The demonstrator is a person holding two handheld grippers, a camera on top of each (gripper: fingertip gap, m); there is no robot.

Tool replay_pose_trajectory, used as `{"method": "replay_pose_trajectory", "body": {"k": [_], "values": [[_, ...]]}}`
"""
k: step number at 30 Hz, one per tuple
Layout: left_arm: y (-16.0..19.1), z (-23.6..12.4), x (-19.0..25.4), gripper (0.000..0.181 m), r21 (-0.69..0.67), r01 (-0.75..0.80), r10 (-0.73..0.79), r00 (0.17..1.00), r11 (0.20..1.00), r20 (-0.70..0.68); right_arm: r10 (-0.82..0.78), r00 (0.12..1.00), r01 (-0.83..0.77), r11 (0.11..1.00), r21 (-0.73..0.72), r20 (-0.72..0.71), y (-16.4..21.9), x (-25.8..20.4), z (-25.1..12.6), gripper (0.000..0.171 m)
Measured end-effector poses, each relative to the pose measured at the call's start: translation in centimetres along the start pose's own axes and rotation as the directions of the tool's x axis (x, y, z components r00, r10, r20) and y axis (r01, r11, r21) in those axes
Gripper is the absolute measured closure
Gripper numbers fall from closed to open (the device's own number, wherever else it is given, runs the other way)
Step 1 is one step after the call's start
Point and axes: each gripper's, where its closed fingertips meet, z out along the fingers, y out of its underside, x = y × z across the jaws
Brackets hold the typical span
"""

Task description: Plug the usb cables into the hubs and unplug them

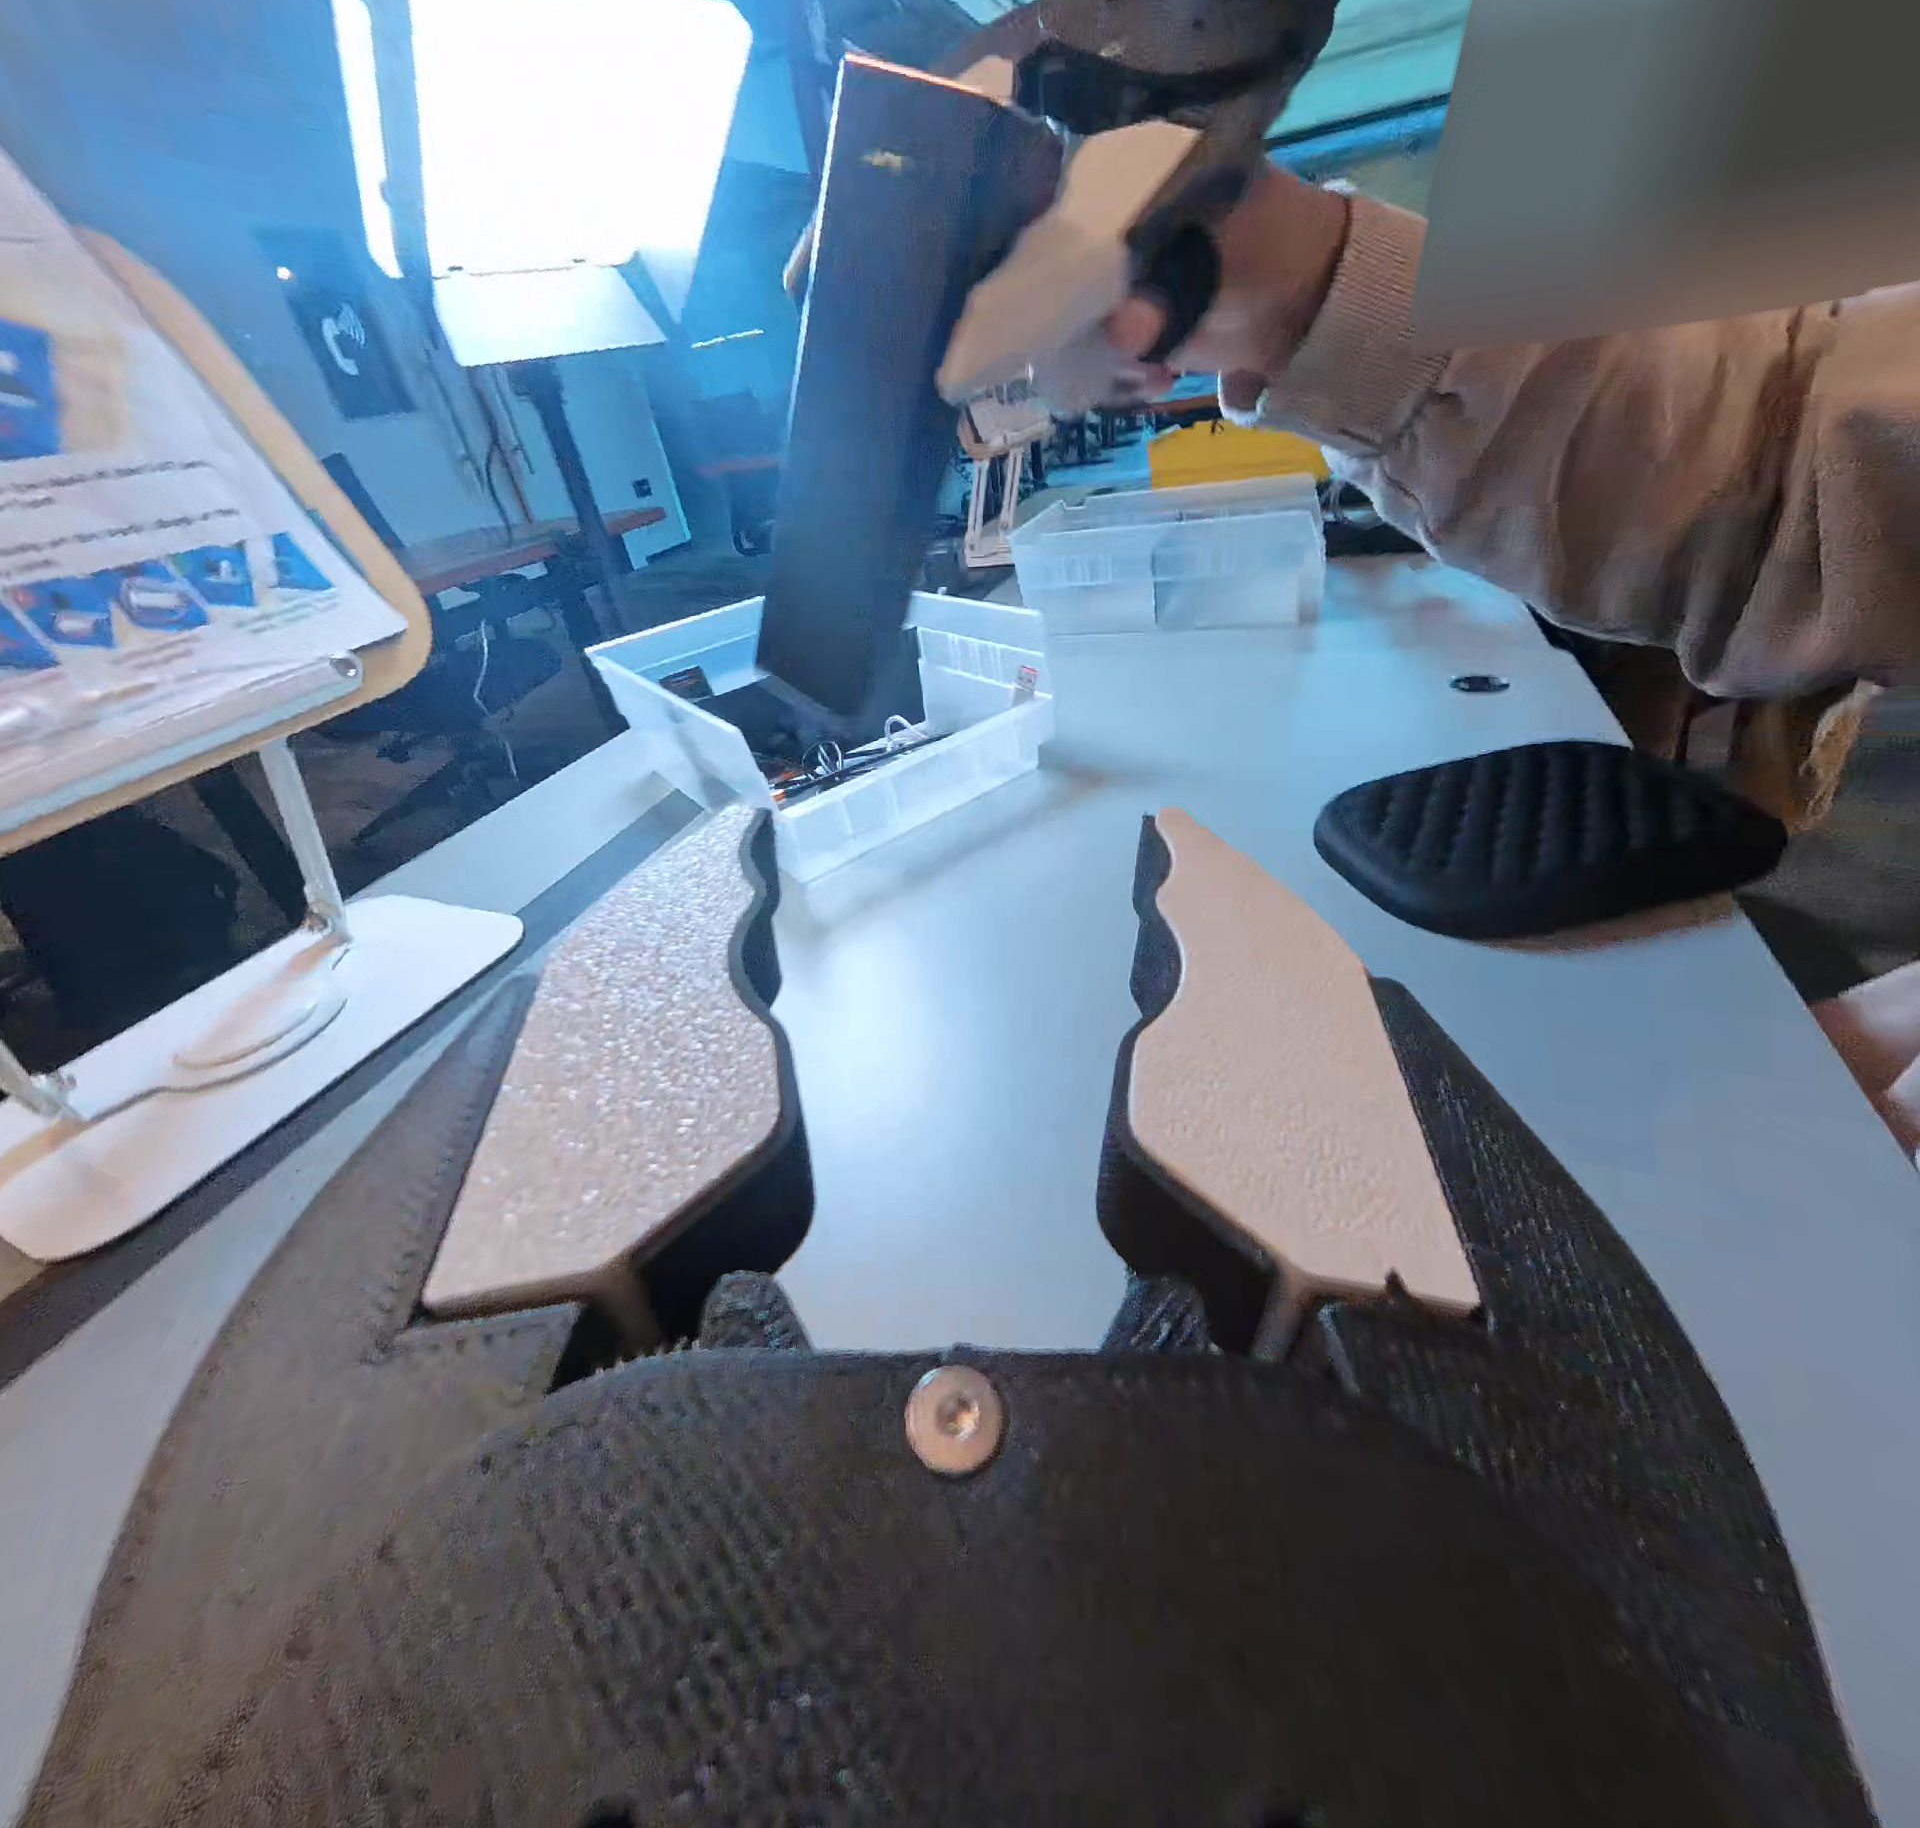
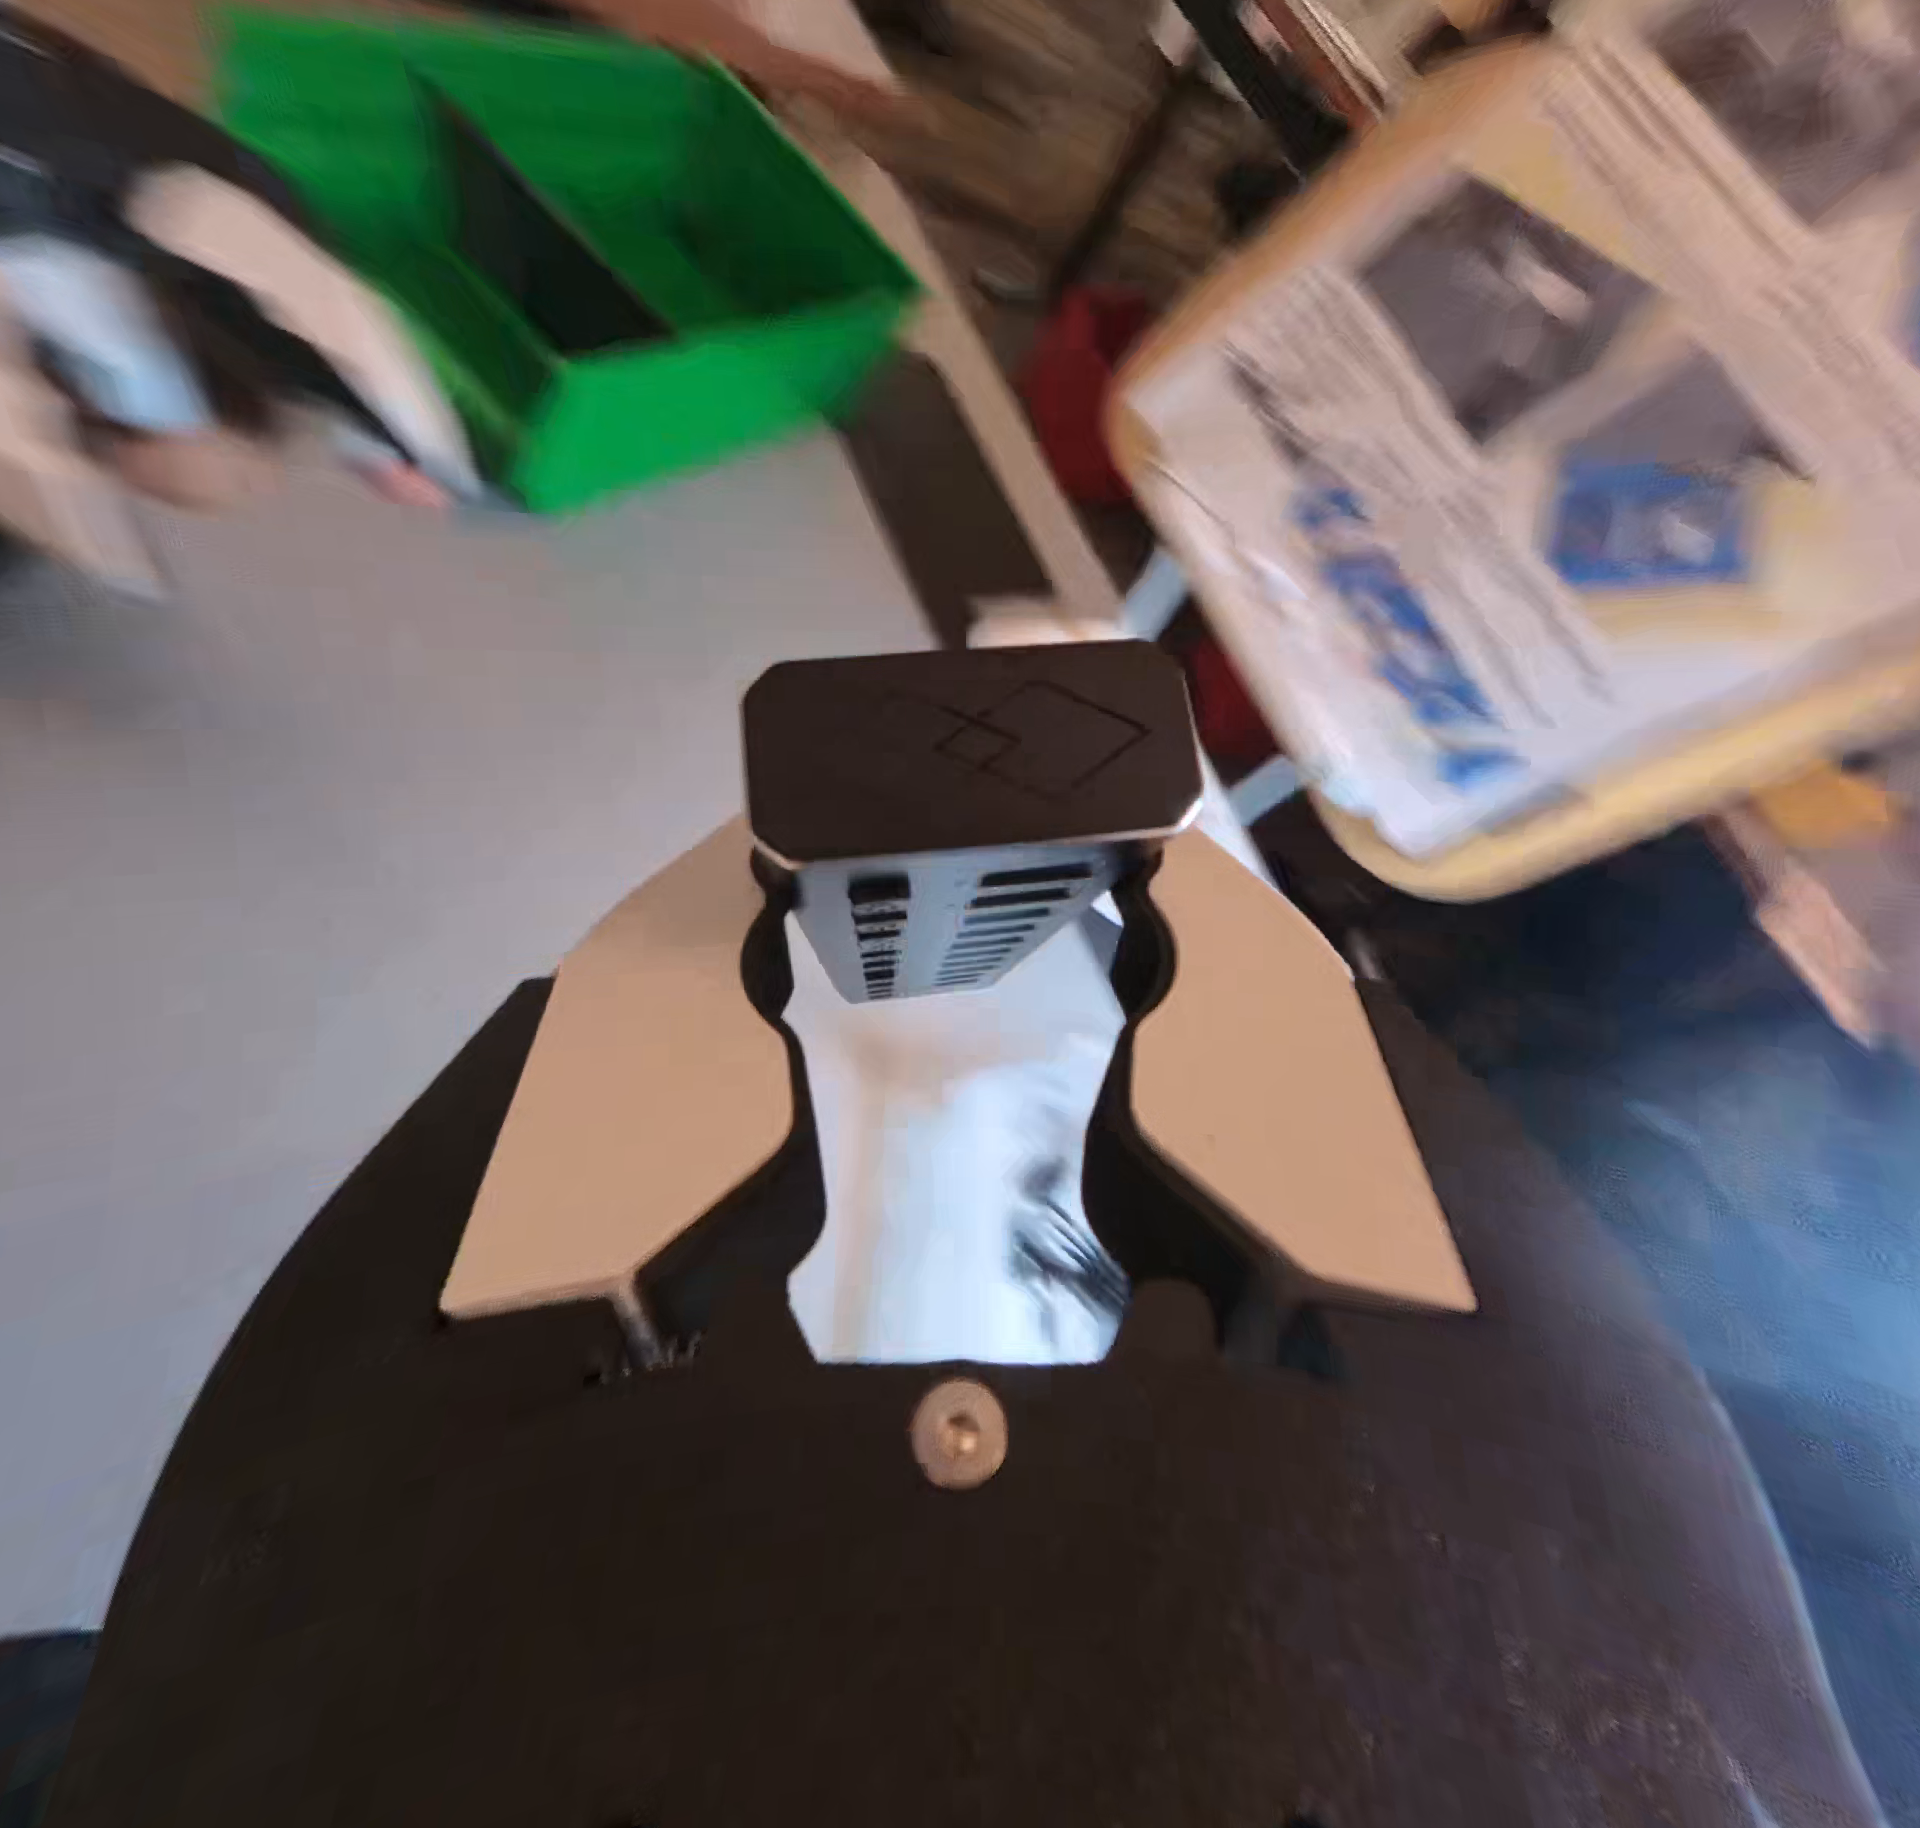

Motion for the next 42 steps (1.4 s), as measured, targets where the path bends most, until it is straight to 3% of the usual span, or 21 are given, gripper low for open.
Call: {"method": "replay_pose_trajectory", "body": {"k": [4, 8, 14, 18, 24, 27, 29, 34, 38, 40, 42], "values": [[1.3, 0.3, -0.4, 0.116, -0.024, 0.022, -0.022, 1.000, 0.999, 0.017, 0.057, 0.976, -0.117, 0.952, -0.285, -0.208, 7.6, 12.8, -0.7, 0.111], [1.4, 0.3, -0.7, 0.123, -0.006, 0.035, -0.035, 0.998, 0.999, 0.047, 0.113, 0.945, -0.265, 0.816, -0.513, -0.308, 17.4, 20.0, 1.1, 0.111], [0.9, -1.8, -4.5, 0.134, 0.063, 0.053, -0.065, 0.976, 0.997, 0.209, 0.245, 0.940, -0.337, 0.579, -0.742, -0.236, 28.4, 20.5, 5.3, 0.111], [1.3, -2.0, -5.2, 0.147, 0.112, 0.118, -0.138, 0.970, 0.987, 0.200, 0.350, 0.909, -0.399, 0.568, -0.719, -0.228, 30.1, 20.8, 9.0, 0.111], [3.3, -1.7, -5.2, 0.161, 0.005, 0.106, -0.105, 0.973, 0.994, 0.206, 0.421, 0.874, -0.454, 0.529, -0.717, -0.243, 32.0, 21.4, 11.6, 0.112], [4.2, -1.5, -5.1, 0.157, -0.034, 0.125, -0.115, 0.973, 0.992, 0.202, 0.454, 0.845, -0.504, 0.500, -0.704, -0.283, 32.9, 21.6, 11.1, 0.111], [4.5, -1.3, -5.1, 0.152, -0.054, 0.123, -0.109, 0.971, 0.991, 0.211, 0.433, 0.858, -0.492, 0.534, -0.687, -0.278, 32.3, 21.8, 10.5, 0.103], [2.7, -2.5, -6.4, 0.140, -0.019, 0.117, -0.105, 0.945, 0.993, 0.308, 0.418, 0.885, -0.464, 0.747, -0.475, -0.207, 24.3, 20.3, 7.4, 0.105], [2.3, -4.3, -7.5, 0.147, -0.094, 0.036, 0.004, 0.921, 0.995, 0.389, 0.372, 0.921, -0.389, 0.900, -0.198, -0.121, 16.1, 13.1, 3.3, 0.107], [1.9, -5.4, -7.7, 0.154, -0.131, -0.015, 0.070, 0.901, 0.991, 0.429, 0.436, 0.897, -0.439, 0.898, -0.024, -0.077, 13.1, 8.5, 1.0, 0.110], [1.4, -6.9, -8.0, 0.168, -0.163, -0.075, 0.145, 0.868, 0.984, 0.475, 0.469, 0.881, -0.465, 0.883, 0.062, -0.059, 12.3, 3.6, -1.3, 0.112]]}}
